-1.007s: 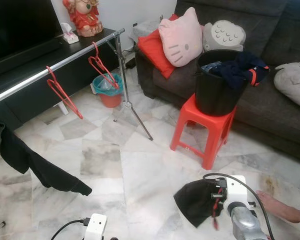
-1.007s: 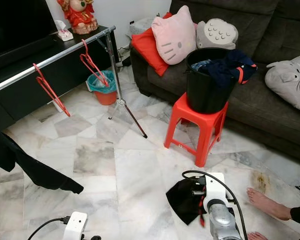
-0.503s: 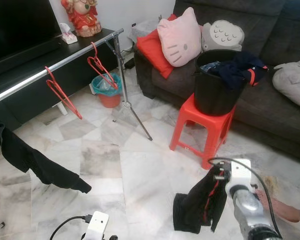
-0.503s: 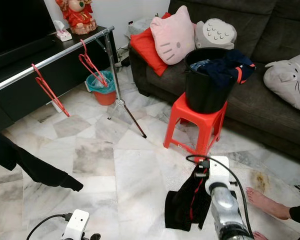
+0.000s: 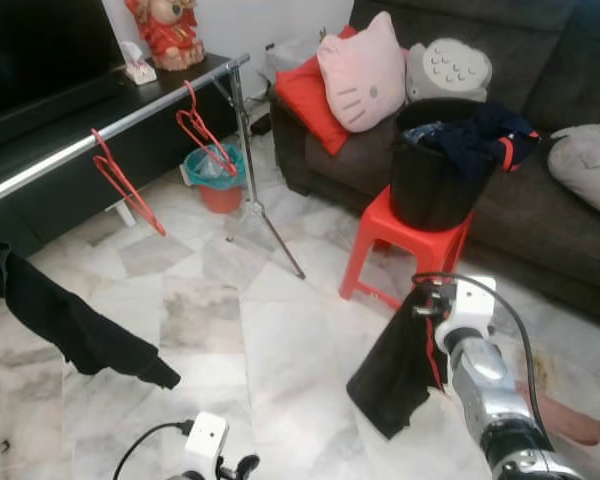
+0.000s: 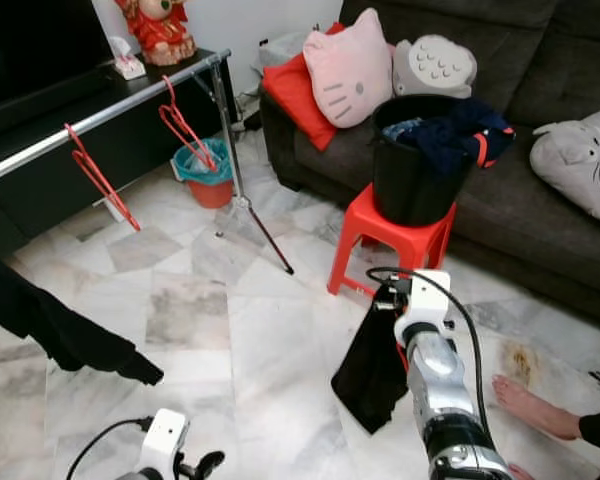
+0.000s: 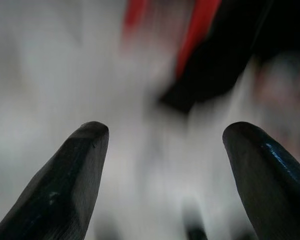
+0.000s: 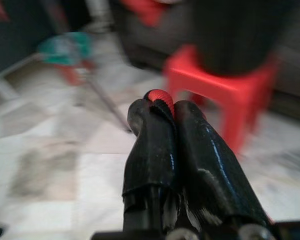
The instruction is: Hang hanger
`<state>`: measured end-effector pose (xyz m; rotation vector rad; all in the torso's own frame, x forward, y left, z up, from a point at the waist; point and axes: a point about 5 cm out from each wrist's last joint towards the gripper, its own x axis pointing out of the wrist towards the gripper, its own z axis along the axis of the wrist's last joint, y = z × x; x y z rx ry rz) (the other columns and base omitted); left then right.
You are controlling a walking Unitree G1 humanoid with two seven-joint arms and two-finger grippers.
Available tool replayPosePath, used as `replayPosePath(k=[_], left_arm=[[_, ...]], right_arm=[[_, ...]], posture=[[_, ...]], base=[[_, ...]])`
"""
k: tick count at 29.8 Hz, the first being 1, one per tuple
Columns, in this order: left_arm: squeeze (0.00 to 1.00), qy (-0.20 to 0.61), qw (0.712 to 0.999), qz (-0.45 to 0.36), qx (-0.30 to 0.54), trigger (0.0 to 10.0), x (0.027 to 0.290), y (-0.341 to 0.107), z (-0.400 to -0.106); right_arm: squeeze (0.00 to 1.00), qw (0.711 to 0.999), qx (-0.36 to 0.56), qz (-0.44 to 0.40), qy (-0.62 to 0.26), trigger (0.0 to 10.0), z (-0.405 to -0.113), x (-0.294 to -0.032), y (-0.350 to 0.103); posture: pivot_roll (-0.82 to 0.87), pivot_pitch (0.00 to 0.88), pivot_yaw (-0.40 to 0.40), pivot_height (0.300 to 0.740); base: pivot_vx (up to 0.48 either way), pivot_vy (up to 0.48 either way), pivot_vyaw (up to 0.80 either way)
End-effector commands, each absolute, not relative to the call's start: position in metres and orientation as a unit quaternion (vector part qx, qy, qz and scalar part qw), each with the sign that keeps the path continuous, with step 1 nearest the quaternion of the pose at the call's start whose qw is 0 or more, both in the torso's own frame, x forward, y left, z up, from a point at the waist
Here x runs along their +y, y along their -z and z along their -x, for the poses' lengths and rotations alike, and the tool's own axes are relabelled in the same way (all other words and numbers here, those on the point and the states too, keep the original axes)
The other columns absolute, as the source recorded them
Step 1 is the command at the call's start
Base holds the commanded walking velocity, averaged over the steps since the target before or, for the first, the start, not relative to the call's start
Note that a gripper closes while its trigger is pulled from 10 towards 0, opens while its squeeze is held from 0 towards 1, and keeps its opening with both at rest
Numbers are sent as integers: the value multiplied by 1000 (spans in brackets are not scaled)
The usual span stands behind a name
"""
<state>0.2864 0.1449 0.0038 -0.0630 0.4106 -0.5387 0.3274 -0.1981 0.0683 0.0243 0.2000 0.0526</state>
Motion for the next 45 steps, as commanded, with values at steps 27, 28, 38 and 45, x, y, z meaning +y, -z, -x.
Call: replayPosePath(k=[27,28,38,45], left_arm=[[0,465,878,-6,114,10000,144,-71,-304],[0,465,878,-6,114,10000,144,-71,-304],[0,524,840,-22,137,10000,147,-82,-297],[0,549,824,-9,143,10000,141,-86,-293]], right_arm=[[0,877,210,136,-409,10000,-260,-187,-83],[0,877,210,136,-409,10000,-260,-187,-83],[0,830,166,111,-521,10000,-244,-186,-112],[0,800,146,83,-576,10000,-233,-179,-120]], posture=[[-44,36,48,740],[-44,36,48,740],[-44,37,51,740],[-38,39,48,740]], base=[[0,0,0],[0,0,0],[0,0,0],[0,0,0]])
